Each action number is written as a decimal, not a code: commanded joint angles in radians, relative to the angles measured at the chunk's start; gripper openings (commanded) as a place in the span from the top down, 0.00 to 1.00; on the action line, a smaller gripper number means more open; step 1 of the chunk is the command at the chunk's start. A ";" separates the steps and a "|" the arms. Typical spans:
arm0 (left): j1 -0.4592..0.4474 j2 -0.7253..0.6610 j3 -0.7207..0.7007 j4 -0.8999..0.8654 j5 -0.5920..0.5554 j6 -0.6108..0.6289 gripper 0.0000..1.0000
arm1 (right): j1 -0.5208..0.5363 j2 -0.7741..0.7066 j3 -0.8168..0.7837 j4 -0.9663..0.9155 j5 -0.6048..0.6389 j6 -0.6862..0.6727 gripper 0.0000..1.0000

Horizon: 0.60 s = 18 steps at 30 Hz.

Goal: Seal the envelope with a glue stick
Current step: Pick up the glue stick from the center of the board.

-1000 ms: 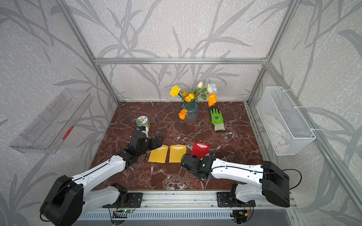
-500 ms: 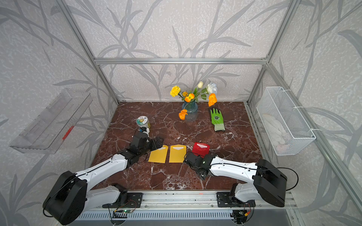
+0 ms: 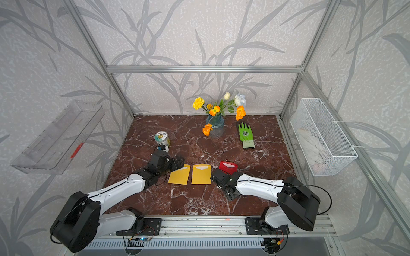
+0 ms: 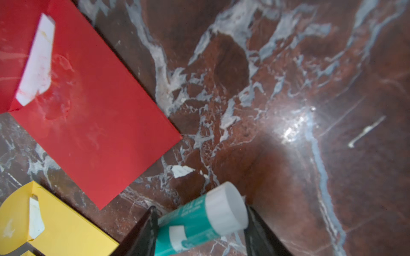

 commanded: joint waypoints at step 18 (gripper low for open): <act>-0.002 -0.008 0.036 -0.047 0.025 0.045 0.01 | -0.088 0.146 0.142 -0.055 0.009 -0.321 1.00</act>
